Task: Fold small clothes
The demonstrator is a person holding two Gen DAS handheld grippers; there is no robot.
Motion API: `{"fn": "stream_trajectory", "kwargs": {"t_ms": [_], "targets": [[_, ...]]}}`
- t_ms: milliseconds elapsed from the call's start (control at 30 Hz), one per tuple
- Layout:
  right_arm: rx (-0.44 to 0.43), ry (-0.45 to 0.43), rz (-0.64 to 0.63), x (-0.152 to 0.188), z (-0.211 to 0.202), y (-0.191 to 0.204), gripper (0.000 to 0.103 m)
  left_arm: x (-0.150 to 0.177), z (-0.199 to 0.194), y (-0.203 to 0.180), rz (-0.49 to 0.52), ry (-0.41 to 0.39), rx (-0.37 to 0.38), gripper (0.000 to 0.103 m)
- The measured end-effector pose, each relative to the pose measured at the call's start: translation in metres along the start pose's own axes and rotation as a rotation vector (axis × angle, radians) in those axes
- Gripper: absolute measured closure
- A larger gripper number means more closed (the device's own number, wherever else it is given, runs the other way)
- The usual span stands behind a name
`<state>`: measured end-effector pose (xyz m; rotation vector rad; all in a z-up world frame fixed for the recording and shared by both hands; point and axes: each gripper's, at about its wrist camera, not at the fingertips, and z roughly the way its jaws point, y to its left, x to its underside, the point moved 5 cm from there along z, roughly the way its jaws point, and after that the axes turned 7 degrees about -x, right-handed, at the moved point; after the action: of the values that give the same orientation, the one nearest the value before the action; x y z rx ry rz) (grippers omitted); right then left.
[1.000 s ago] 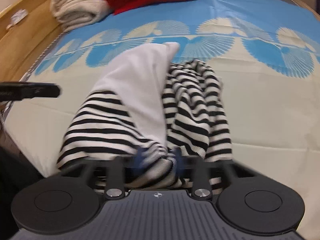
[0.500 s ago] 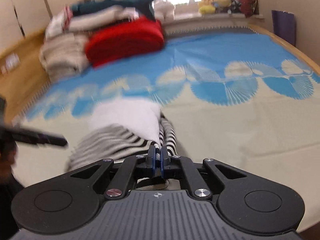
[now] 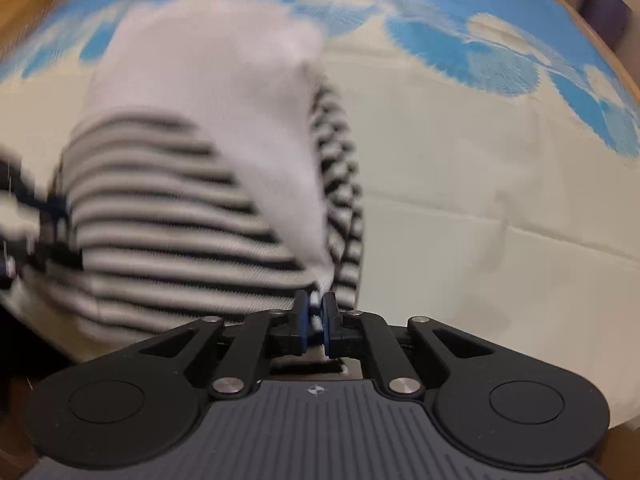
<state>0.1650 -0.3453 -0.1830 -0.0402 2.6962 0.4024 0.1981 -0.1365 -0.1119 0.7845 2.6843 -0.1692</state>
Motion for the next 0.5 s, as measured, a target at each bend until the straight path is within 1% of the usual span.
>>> {"fn": "stream_trajectory", "kwargs": {"t_ms": [67,100,133,200,267,333,400,500], "targets": [[0.002,-0.167,0.1,-0.018,-0.024,-0.011,0.061,-0.003,-0.008,0.01,-0.049,-0.027,0.023,0.054],[-0.007,-0.244,0.148,-0.026,-0.034,-0.015,0.056,-0.003,-0.012,0.015,-0.061,-0.041,0.028,0.054],[-0.035,-0.297,0.181,-0.033,-0.04,-0.017,0.055,-0.004,-0.015,0.019,-0.072,-0.055,0.033,0.054],[-0.087,-0.345,0.219,-0.047,-0.04,-0.017,0.056,-0.004,-0.02,0.023,-0.092,-0.062,0.056,0.054],[-0.123,-0.343,0.252,-0.059,-0.028,-0.018,0.056,-0.005,-0.018,0.025,-0.094,-0.051,0.053,0.054],[-0.185,-0.308,0.321,-0.073,-0.009,-0.02,0.056,-0.006,-0.018,0.028,-0.089,-0.047,0.043,0.054],[-0.22,-0.263,0.397,-0.084,0.013,-0.023,0.055,-0.009,-0.025,0.031,-0.096,-0.06,0.051,0.054],[-0.274,-0.23,0.493,-0.1,0.04,-0.022,0.055,-0.011,-0.033,0.039,-0.14,-0.086,0.06,0.054]]}}
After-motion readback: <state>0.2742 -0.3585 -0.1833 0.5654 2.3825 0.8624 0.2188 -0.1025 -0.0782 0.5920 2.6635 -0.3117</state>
